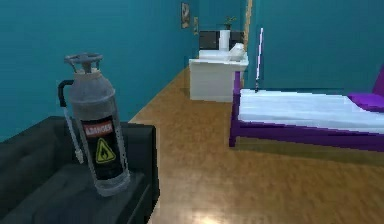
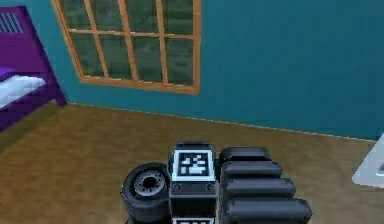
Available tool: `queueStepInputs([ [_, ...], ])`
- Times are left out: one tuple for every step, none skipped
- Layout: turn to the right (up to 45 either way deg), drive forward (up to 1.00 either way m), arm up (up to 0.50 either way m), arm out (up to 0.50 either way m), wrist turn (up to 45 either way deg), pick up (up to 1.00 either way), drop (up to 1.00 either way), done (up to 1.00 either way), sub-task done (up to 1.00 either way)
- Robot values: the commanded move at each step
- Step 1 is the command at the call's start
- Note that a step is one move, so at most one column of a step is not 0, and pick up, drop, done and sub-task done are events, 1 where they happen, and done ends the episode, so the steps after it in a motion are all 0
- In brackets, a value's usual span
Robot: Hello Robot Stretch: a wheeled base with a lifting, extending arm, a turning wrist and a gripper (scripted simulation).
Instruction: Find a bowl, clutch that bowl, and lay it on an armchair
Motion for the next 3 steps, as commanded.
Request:
queueStepInputs([
  [0.0,0.8,0.0,0.0,0.0,0.0,0.0,0.0,0.0],
  [45.0,0.0,0.0,0.0,0.0,0.0,0.0,0.0,0.0],
  [45.0,0.0,0.0,0.0,0.0,0.0,0.0,0.0,0.0],
])
